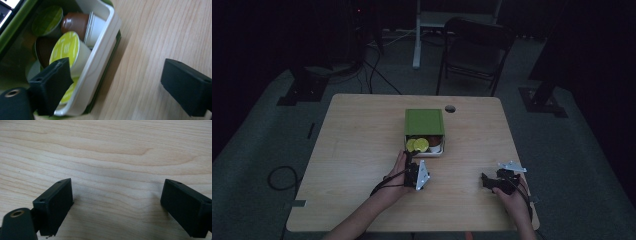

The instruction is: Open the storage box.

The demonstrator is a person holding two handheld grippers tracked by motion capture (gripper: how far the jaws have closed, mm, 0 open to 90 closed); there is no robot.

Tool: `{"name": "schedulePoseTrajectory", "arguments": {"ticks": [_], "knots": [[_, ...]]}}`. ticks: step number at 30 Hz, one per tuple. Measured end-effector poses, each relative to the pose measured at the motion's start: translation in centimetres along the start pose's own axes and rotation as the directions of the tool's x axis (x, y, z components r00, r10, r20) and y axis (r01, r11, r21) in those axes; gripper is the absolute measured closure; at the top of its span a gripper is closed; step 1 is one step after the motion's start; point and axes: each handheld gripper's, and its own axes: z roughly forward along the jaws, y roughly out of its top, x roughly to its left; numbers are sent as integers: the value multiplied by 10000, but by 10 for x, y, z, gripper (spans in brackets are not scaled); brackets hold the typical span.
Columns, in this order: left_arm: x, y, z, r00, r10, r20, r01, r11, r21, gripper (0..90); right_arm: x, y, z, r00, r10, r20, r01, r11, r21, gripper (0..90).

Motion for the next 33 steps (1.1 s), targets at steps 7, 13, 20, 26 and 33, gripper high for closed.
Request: {"name": "schedulePoseTrajectory", "arguments": {"ticks": [7,13,20,26,33], "knots": [[-4,15,10,9971,761,-57,-763,9959,-493,156,0,0,0,10000,2,3,-2,10000,2,103],[-6,21,21,9907,1333,-281,-1348,9888,-642,244,0,0,0,10000,-2,-2,2,10000,-1,104],[-8,20,31,9846,1698,-411,-1716,9841,-454,378,0,0,0,10000,-3,-6,3,10000,0,104],[-7,19,36,9769,1987,-788,-2018,9789,-329,528,0,0,0,10000,-4,-14,4,10000,-5,105],[-9,20,39,9347,3269,-1392,-3268,9448,246,657,0,0,0,10000,-14,-18,14,10000,-6,105]]}}
